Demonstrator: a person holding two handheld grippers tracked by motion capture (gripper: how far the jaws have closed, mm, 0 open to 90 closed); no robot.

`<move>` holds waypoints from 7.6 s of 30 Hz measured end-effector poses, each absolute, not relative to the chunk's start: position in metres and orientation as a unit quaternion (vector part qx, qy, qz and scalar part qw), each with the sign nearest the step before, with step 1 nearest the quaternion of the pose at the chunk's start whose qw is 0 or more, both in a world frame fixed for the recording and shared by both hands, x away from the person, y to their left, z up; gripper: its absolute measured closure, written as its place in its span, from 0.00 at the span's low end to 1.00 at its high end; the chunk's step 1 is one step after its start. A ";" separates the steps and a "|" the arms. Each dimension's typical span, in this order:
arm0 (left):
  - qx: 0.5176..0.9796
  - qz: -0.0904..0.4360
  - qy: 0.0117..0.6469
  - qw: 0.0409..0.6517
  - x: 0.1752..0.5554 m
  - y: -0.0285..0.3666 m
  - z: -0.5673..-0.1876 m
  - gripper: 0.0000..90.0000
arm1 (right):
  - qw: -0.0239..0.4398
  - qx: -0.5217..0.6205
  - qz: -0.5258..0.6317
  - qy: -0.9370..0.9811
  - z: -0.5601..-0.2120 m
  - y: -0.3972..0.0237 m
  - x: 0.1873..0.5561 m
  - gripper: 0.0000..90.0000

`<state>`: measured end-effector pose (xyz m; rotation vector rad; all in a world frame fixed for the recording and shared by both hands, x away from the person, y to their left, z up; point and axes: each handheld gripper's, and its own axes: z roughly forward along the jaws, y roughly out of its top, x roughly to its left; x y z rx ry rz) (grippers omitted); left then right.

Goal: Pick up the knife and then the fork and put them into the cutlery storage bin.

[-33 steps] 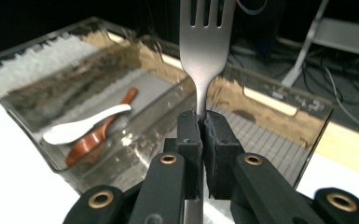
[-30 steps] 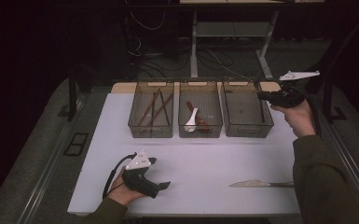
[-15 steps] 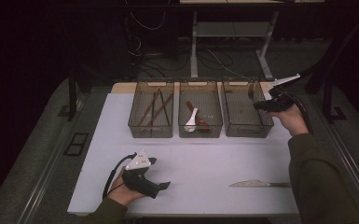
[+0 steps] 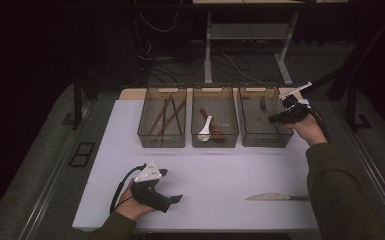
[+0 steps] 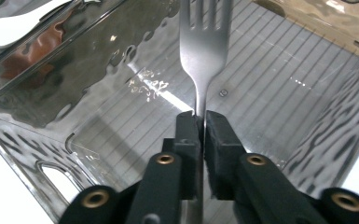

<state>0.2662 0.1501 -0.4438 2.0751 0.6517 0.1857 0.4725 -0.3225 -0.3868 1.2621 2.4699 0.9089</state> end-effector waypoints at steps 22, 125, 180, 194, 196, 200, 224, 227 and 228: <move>0.844 0.075 0.266 0.460 0.266 0.149 -0.444 0.00 | 0.099 0.385 0.419 0.817 -0.360 -0.334 0.409 0.68; 0.847 0.079 0.262 0.457 0.264 0.147 -0.443 0.00 | 0.092 0.242 0.318 0.912 -0.443 -0.268 0.296 1.00; 0.847 0.075 0.265 0.456 0.265 0.149 -0.445 0.00 | 0.012 0.262 0.064 0.963 -0.419 -0.312 0.321 0.83; 0.847 0.076 0.264 0.455 0.265 0.148 -0.445 0.00 | 0.007 0.262 0.022 0.965 -0.419 -0.302 0.327 0.88; 0.847 0.076 0.264 0.455 0.265 0.148 -0.445 0.00 | 0.005 0.263 0.019 0.965 -0.419 -0.301 0.328 0.89; 0.847 0.076 0.264 0.455 0.265 0.149 -0.444 0.00 | 0.005 0.270 0.022 0.963 -0.419 -0.301 0.327 0.89; 0.846 0.078 0.263 0.457 0.265 0.149 -0.444 0.00 | 0.056 0.335 0.280 0.898 -0.391 -0.341 0.329 0.89; 0.845 0.077 0.265 0.458 0.265 0.150 -0.444 0.00 | 0.065 0.345 0.312 0.883 -0.391 -0.347 0.329 0.89; 0.845 0.077 0.265 0.458 0.265 0.150 -0.444 0.00 | 0.069 0.348 0.323 0.877 -0.390 -0.349 0.330 0.89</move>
